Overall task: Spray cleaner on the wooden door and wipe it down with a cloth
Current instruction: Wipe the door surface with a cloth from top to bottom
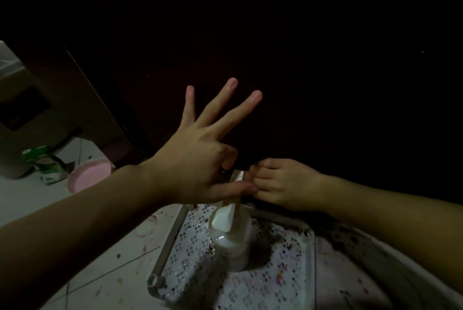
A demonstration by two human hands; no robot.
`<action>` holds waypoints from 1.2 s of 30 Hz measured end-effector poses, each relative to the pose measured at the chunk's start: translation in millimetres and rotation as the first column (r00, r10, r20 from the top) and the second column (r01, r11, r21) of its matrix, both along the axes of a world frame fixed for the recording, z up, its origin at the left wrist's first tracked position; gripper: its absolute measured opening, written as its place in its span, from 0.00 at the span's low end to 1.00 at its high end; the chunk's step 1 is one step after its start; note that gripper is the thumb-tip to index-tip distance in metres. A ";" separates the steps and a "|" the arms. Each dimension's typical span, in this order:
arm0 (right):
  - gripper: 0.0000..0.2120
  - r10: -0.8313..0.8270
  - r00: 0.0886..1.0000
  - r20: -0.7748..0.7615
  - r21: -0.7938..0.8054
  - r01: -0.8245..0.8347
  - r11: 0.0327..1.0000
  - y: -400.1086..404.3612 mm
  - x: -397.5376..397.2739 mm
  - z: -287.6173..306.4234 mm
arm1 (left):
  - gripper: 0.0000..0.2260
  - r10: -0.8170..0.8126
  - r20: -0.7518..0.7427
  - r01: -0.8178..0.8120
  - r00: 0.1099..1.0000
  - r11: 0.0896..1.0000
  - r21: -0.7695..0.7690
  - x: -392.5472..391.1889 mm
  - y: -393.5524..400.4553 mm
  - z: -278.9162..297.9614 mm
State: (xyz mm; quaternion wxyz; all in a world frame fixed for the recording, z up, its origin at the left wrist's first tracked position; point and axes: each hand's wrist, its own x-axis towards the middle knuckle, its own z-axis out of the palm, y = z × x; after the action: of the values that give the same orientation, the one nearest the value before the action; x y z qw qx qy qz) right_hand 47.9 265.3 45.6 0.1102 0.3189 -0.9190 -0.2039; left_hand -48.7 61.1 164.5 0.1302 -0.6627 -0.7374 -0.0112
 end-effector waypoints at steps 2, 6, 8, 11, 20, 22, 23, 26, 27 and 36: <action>0.11 0.008 0.999 -0.034 0.031 -0.007 0.999 19.7 25.2 2.2 | 0.26 0.004 -0.013 -0.004 1.000 1.000 -0.004 1.0 0.3 -0.9; 0.05 -0.008 1.000 0.021 0.040 0.008 0.999 41.9 57.1 11.5 | 0.24 0.018 -0.010 -0.019 1.000 0.999 -0.030 6.1 -0.3 -4.5; 0.07 -0.010 1.000 0.010 0.024 0.010 1.000 43.4 62.1 12.7 | 0.21 0.037 0.010 -0.037 0.999 0.999 -0.030 9.8 0.3 -7.2; 0.05 -0.036 0.999 0.009 0.017 0.036 0.999 37.7 62.9 11.7 | 0.18 0.089 0.009 -0.088 0.996 0.996 -0.032 18.1 1.6 -11.1; 0.05 -0.110 0.992 0.054 0.027 0.109 0.994 28.3 64.1 17.7 | 0.07 0.460 0.507 -0.348 0.729 0.887 -0.303 49.4 4.1 -15.3; 0.07 -0.092 0.995 0.031 0.035 0.091 0.995 29.9 63.9 17.3 | 0.07 0.479 0.511 -0.365 0.714 0.877 -0.312 56.3 8.1 -21.2; 0.08 -0.085 0.996 0.026 0.040 0.084 0.996 31.0 63.8 17.0 | 0.08 0.505 0.501 -0.378 0.703 0.862 -0.338 57.4 10.6 -23.2; 0.09 -0.078 0.996 0.041 0.050 0.076 0.996 32.0 63.5 17.8 | 0.09 0.580 0.544 -0.407 0.606 0.814 -0.414 51.3 16.6 -23.1; 0.09 -0.076 0.996 0.047 0.047 0.074 0.996 32.3 62.9 17.4 | 0.07 0.598 0.550 -0.419 0.583 0.801 -0.427 47.9 17.8 -22.8; 0.09 -0.192 0.981 0.002 -0.036 0.192 0.981 14.3 60.5 14.8 | 0.07 0.732 0.422 -0.543 0.534 0.680 -0.493 23.1 -6.0 -12.5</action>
State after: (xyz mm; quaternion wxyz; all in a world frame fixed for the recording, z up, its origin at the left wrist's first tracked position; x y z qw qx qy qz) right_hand 108.3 279.7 60.4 0.0966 0.2264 -0.9489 -0.1973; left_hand -25.6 55.0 152.0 -0.2134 -0.3154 -0.9231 -0.0543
